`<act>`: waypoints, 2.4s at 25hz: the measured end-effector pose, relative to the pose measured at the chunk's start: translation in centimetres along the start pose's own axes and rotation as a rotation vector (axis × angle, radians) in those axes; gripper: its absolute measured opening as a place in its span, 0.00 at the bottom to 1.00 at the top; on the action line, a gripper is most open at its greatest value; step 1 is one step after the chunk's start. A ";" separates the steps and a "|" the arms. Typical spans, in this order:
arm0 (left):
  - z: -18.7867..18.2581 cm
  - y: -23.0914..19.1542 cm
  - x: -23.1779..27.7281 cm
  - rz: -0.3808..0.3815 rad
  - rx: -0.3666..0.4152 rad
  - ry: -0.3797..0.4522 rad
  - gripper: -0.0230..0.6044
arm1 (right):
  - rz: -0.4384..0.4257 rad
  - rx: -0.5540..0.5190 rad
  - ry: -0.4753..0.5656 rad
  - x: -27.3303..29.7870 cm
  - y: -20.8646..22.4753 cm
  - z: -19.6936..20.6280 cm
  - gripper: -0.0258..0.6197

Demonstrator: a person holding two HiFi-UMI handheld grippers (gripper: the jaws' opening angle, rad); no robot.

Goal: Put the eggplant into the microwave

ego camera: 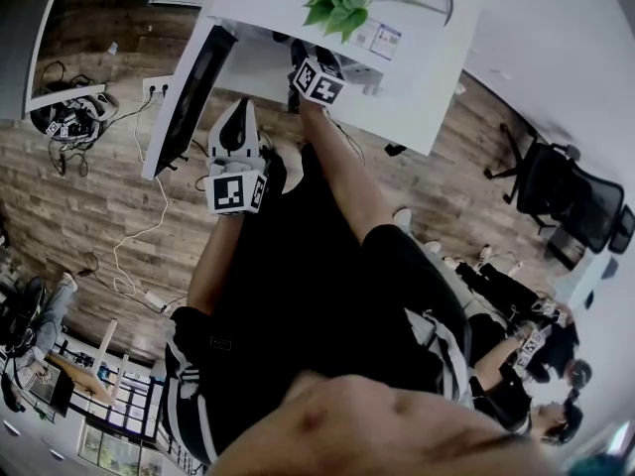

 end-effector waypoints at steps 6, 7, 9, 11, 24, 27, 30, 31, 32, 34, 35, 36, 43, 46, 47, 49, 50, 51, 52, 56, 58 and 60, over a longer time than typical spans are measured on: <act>-0.1 0.0 0.0 0.002 -0.004 -0.001 0.09 | 0.010 -0.084 -0.025 -0.3 -0.2 0.1 0.44; 0.0 0.1 0.1 0.004 -0.005 -0.003 0.09 | 0.011 -0.093 -0.029 -0.3 -0.1 0.2 0.44; 0.1 0.0 0.2 0.005 -0.007 -0.004 0.09 | 0.006 -0.118 -0.039 -0.2 0.0 0.3 0.45; 0.1 0.0 0.2 0.006 -0.007 -0.004 0.09 | -0.003 -0.152 -0.049 -0.3 -0.1 0.3 0.45; 0.3 0.2 0.8 0.027 -0.005 -0.006 0.09 | -0.005 -0.239 -0.050 -2.5 0.3 0.8 0.44; 0.4 0.2 1.0 0.032 -0.007 -0.011 0.09 | -0.014 -0.260 -0.036 -3.3 -0.2 0.5 0.28; 0.3 0.2 1.2 0.034 -0.013 -0.009 0.09 | -0.018 -0.281 -0.026 -3.9 -0.7 0.2 0.16; 0.2 0.2 1.2 0.034 -0.014 -0.007 0.09 | -0.019 -0.283 -0.027 -4.2 -0.8 0.2 0.15; 0.2 0.2 1.3 0.036 -0.014 -0.004 0.09 | -0.019 -0.284 -0.027 -4.4 -0.9 0.1 0.14; -0.1 0.3 1.4 0.041 -0.013 0.000 0.09 | -0.018 -0.283 -0.026 -4.9 -1.0 -0.1 0.13; -0.2 0.3 1.5 0.044 -0.013 0.003 0.09 | -0.017 -0.281 -0.024 -5.3 -1.1 -0.2 0.11; -0.4 0.3 1.5 0.046 -0.013 0.006 0.09 | -0.017 -0.279 -0.022 -5.6 -1.2 -0.4 0.11; -1.5 0.4 1.5 0.054 -0.014 0.024 0.09 | -0.051 -0.289 -0.002 -9.5 -2.9 -0.9 0.10; -1.8 0.4 1.5 0.056 -0.004 0.028 0.09 | -0.085 -0.318 0.007 -11.6 -4.0 -1.1 0.10; -1.9 0.3 1.4 0.055 -0.005 0.029 0.09 | -0.096 -0.328 0.012 -12.4 -4.4 -1.2 0.10; -2.2 0.2 1.2 0.050 -0.010 0.031 0.09 | -0.117 -0.341 0.025 -14.0 -5.0 -1.7 0.09; -2.3 0.2 1.0 0.049 -0.015 0.034 0.09 | -0.130 -0.344 0.031 -14.7 -5.2 -2.0 0.09; -2.4 0.2 0.9 0.048 -0.019 0.038 0.09 | -0.143 -0.346 0.037 -15.4 -5.5 -2.3 0.09; -2.5 0.1 0.7 0.049 -0.023 0.041 0.09 | -0.155 -0.347 0.042 -16.0 -5.7 -2.6 0.09; -2.2 -0.1 0.1 0.038 -0.015 0.027 0.09 | -0.185 -0.344 0.091 -18.9 -6.5 -4.1 0.09; -2.3 -0.1 -0.3 0.033 -0.013 0.020 0.09 | -0.197 -0.343 0.124 -20.4 -6.9 -4.9 0.09; -2.9 0.2 -0.7 0.032 0.001 0.020 0.09 | -0.215 -0.353 0.164 -22.1 -7.6 -5.8 0.09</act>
Point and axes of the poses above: the fingertips, and each gripper's own axes: x forward along the fingers, y to its right, z out of its underside, the point moved 4 cm from there along -x, backward along the fingers, and after that the axes turned 3 degrees about -x, right-handed, at the moved point
